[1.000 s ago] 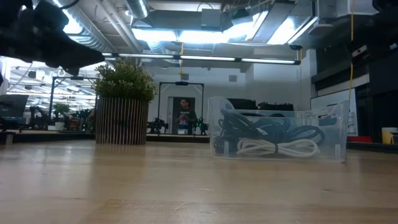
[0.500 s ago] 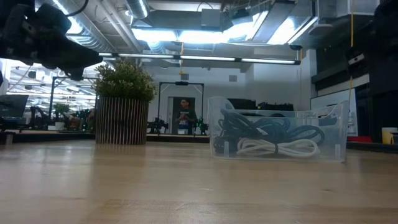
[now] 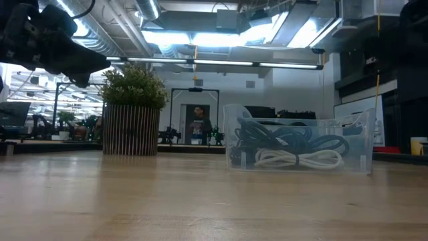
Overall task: Pick and place USB-C Cables
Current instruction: Return to Home Position
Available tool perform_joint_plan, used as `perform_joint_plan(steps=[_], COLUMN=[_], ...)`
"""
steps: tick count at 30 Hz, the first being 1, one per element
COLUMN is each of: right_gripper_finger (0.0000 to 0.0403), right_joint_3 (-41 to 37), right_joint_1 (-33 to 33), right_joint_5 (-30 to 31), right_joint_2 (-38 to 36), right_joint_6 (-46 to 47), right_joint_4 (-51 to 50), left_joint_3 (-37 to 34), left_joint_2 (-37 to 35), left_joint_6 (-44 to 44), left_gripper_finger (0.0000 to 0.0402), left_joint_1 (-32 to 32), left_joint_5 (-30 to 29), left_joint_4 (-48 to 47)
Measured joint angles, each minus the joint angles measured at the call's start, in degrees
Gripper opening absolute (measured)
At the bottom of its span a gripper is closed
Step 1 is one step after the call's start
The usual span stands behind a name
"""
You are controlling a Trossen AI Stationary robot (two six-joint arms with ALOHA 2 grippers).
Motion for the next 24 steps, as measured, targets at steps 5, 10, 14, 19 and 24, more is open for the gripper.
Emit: perform_joint_plan(steps=[5,10,14,19,24], right_gripper_finger=[0.0129,0.0129,0.0129,0.0129,0.0129], right_joint_3=[0.0,0.0,0.0,0.0,0.0], right_joint_1=[-7.2,-13.2,-16.1,-17.1,-17.2], right_joint_5=[0.1,-4.7,-12.2,-12.0,-12.0], right_joint_2=[0.0,1.2,3.5,6.9,7.7], right_joint_6=[1.1,3.8,6.7,7.3,7.4], right_joint_4=[0.0,-0.9,-1.8,-1.7,-1.6], left_joint_3=[0.0,0.0,0.0,0.0,0.0], left_joint_2=[0.0,0.0,0.0,0.0,0.0], left_joint_6=[0.0,0.0,0.0,-0.3,-2.9], left_gripper_finger=[0.0069,0.0069,0.0069,0.0069,0.0069], left_joint_1=[0.0,0.0,0.0,0.0,0.0], left_joint_5=[0.0,0.0,0.0,0.0,0.3], left_joint_4=[0.0,0.0,0.0,0.0,0.0])
